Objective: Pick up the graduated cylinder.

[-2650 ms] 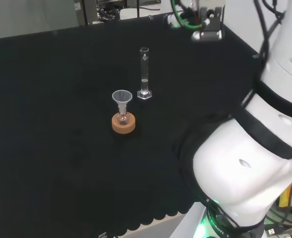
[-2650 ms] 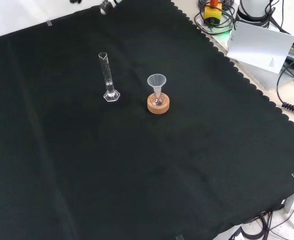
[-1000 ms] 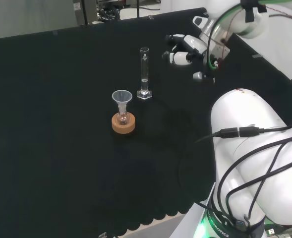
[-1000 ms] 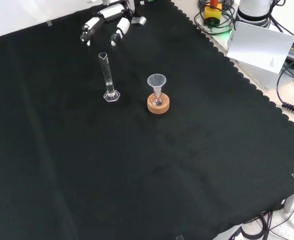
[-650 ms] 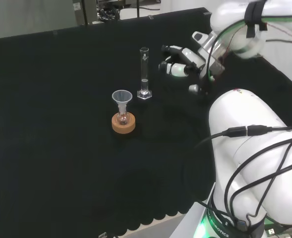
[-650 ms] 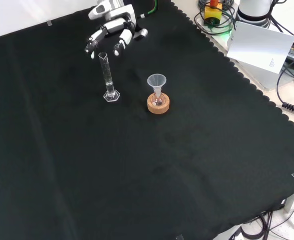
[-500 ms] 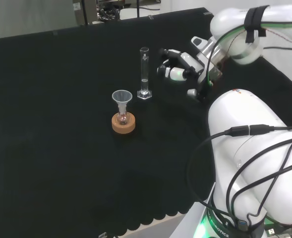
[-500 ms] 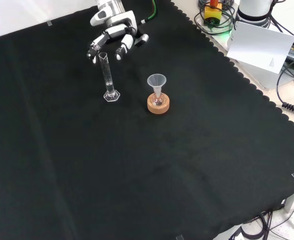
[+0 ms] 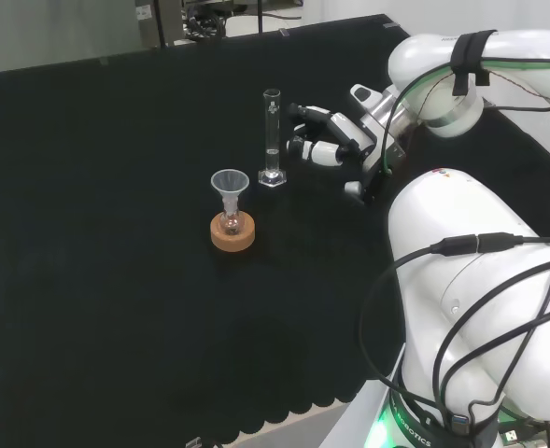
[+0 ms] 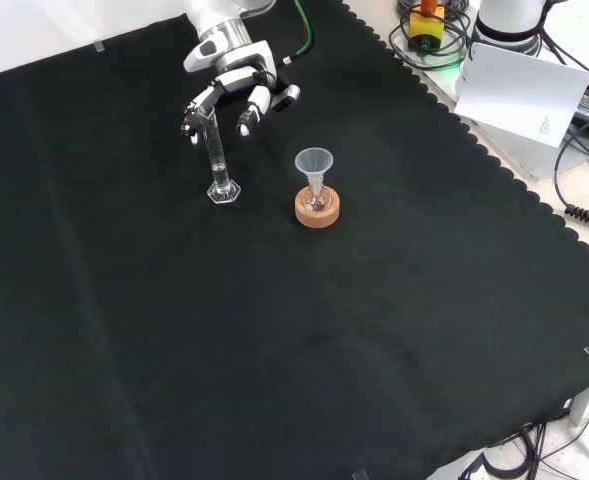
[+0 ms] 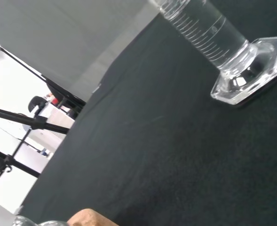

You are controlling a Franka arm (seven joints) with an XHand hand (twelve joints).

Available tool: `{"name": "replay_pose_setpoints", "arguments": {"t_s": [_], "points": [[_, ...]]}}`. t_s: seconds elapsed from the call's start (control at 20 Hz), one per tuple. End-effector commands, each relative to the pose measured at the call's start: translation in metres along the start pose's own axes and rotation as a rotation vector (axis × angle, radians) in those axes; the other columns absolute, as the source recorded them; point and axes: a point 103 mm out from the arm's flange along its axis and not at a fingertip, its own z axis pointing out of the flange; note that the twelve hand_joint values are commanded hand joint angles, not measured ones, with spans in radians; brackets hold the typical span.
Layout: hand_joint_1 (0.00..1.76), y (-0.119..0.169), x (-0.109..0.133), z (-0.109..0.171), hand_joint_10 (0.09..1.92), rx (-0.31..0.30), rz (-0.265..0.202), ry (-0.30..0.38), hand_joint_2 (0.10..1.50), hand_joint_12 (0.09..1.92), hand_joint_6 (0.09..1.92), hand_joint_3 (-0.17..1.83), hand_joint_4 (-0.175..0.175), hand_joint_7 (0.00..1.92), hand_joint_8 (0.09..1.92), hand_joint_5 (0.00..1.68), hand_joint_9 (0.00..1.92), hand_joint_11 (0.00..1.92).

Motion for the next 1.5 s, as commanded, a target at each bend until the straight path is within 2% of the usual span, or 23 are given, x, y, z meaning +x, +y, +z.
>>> {"name": "replay_pose_setpoints", "arguments": {"t_s": [0.05, 0.65, 0.95, 1.35, 1.5], "points": [[0.83, 0.010, 0.003, 0.015, 0.56, -0.015, -0.034, 0.035, 1.04, 1.32, 0.09, -0.17, -0.013, 0.32, 0.59, 0.42, 0.54, 0.26], [0.88, 0.031, 0.010, 0.029, 0.55, -0.039, -0.084, 0.112, 1.03, 1.32, 0.09, -0.17, -0.010, 0.33, 0.58, 0.41, 0.56, 0.28], [0.89, 0.034, 0.013, 0.031, 0.55, -0.017, -0.124, 0.140, 1.00, 1.31, 0.09, -0.17, -0.007, 0.38, 0.58, 0.47, 0.59, 0.29], [0.92, 0.037, 0.010, 0.029, 0.53, 0.026, -0.136, 0.134, 0.98, 1.31, 0.09, -0.17, -0.005, 0.44, 0.57, 0.50, 0.65, 0.32], [0.94, 0.039, 0.010, 0.029, 0.53, 0.026, -0.140, 0.136, 0.97, 1.31, 0.09, -0.17, -0.004, 0.46, 0.57, 0.52, 0.66, 0.34]]}}
